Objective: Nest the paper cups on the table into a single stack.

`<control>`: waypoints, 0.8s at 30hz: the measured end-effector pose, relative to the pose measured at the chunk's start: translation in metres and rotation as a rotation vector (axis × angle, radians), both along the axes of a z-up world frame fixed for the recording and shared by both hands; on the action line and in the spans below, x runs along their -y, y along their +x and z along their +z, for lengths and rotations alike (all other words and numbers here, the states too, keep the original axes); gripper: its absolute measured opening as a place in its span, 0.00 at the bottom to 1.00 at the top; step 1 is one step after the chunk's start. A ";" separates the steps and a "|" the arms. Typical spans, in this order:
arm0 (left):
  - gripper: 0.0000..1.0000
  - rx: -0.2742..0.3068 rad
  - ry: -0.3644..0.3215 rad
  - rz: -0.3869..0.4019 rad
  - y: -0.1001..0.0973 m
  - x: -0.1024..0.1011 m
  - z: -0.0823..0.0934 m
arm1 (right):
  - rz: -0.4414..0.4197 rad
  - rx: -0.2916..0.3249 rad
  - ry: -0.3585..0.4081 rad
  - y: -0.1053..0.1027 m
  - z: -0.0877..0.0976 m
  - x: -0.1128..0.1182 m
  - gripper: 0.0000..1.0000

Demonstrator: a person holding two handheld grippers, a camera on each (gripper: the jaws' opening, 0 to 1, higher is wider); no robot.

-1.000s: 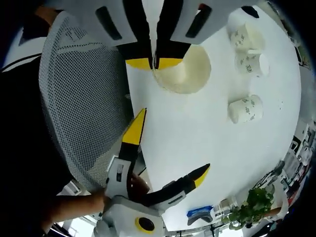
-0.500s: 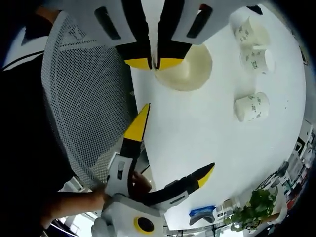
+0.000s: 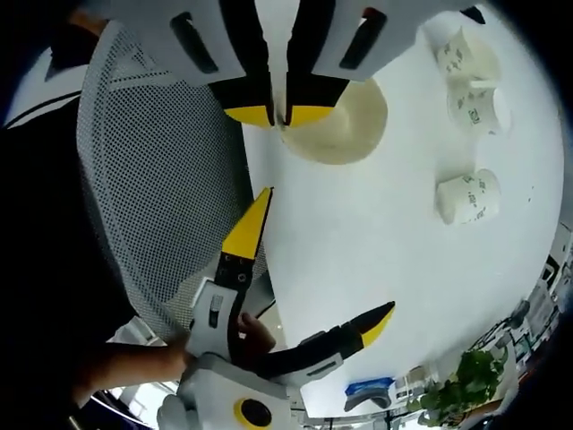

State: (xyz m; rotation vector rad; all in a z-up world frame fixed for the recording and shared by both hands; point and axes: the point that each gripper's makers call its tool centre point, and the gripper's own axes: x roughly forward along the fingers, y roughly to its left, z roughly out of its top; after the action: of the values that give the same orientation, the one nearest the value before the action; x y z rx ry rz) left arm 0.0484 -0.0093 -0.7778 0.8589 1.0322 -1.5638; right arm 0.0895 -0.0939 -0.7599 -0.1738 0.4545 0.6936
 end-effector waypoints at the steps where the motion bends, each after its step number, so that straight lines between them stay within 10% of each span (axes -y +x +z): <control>1: 0.03 -0.001 0.000 0.001 0.000 0.000 -0.001 | 0.000 0.000 0.000 0.000 0.000 0.000 0.96; 24: 0.06 0.003 -0.042 0.035 -0.001 0.003 0.002 | -0.010 0.001 0.017 0.002 0.002 0.001 0.97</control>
State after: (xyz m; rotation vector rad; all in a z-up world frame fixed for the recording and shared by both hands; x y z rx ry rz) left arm 0.0471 -0.0119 -0.7759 0.8101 1.0038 -1.5496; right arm 0.0911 -0.0953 -0.7582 -0.1560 0.4481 0.6868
